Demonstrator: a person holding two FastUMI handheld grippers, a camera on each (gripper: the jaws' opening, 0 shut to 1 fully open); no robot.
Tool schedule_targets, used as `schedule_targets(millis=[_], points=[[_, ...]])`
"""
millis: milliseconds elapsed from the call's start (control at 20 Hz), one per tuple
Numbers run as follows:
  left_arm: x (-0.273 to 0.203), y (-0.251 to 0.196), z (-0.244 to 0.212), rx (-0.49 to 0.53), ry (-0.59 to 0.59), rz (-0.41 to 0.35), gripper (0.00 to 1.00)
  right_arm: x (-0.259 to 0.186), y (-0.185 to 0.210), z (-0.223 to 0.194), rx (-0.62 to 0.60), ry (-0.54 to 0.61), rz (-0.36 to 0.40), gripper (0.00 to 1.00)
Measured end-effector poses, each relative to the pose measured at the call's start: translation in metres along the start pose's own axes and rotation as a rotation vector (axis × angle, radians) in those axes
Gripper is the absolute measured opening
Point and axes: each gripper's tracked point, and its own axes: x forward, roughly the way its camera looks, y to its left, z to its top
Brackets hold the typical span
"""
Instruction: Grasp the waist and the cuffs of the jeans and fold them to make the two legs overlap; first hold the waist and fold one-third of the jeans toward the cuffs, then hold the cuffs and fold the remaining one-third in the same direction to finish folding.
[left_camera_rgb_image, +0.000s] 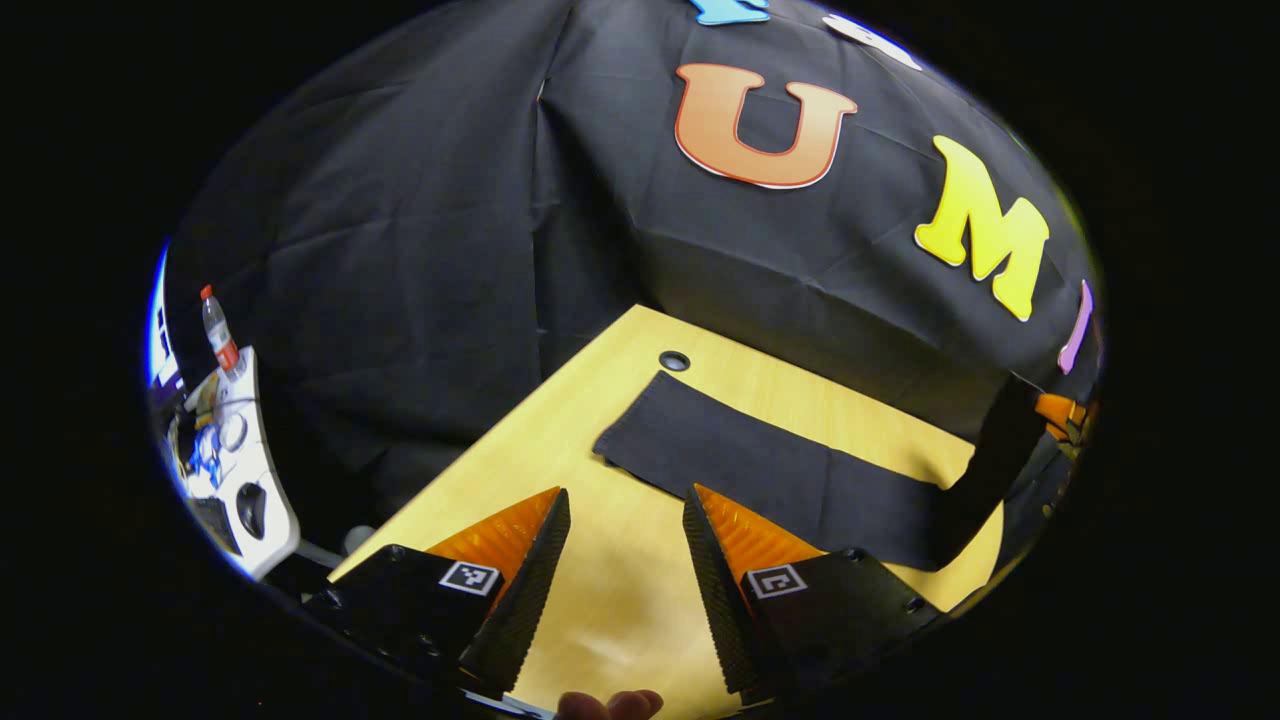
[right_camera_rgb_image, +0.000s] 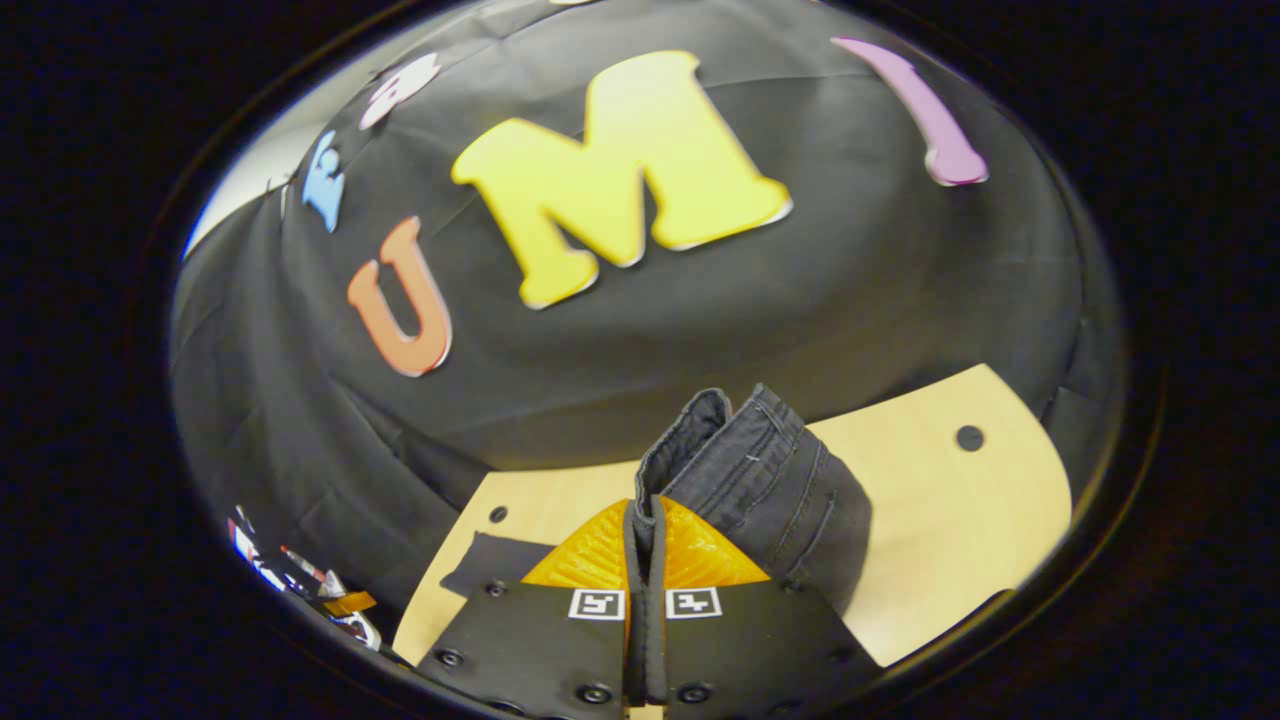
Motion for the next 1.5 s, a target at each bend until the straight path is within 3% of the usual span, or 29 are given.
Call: schedule_targets(millis=[50,300,450,550,600,750,900,1200,1250,1300,1500], points=[[0.001,0.012,0.000,0.002,-0.008,0.003,0.75,0.018,0.019,-0.024,-0.019,0.034,0.015,0.05],[0.006,0.041,-0.008,-0.108,0.015,-0.012,0.75,0.111,0.053,-0.161,-0.119,0.255,-0.022,0.01],[0.018,0.051,-0.007,-0.183,0.018,-0.018,0.75,0.124,0.049,-0.187,-0.226,0.310,-0.073,0.01],[0.034,0.054,-0.010,-0.244,0.041,-0.016,0.75,0.120,0.057,-0.207,-0.240,0.385,-0.010,0.07],[0.042,0.051,-0.014,-0.292,0.069,-0.029,0.75,0.114,0.065,-0.210,-0.209,0.418,0.042,0.14],[0.079,0.034,-0.027,-0.513,0.201,-0.101,0.75,0.084,0.078,-0.184,-0.229,0.390,0.070,0.98],[0.116,0.004,-0.039,-0.776,0.375,-0.172,0.75,0.044,0.071,-0.159,-0.229,0.343,0.080,0.99],[0.176,-0.019,-0.053,-0.963,0.632,-0.104,0.75,-0.043,0.001,-0.118,-0.181,0.258,-0.022,0.98],[0.183,-0.027,-0.048,-0.988,0.642,-0.107,0.75,-0.055,-0.012,-0.118,-0.160,0.254,-0.044,0.95],[0.189,-0.031,-0.046,-0.984,0.646,-0.103,0.76,-0.064,-0.024,-0.120,-0.137,0.254,-0.067,0.98],[0.214,-0.033,-0.057,-0.905,0.679,0.021,0.75,-0.091,-0.062,-0.137,-0.055,0.279,-0.130,0.97]])
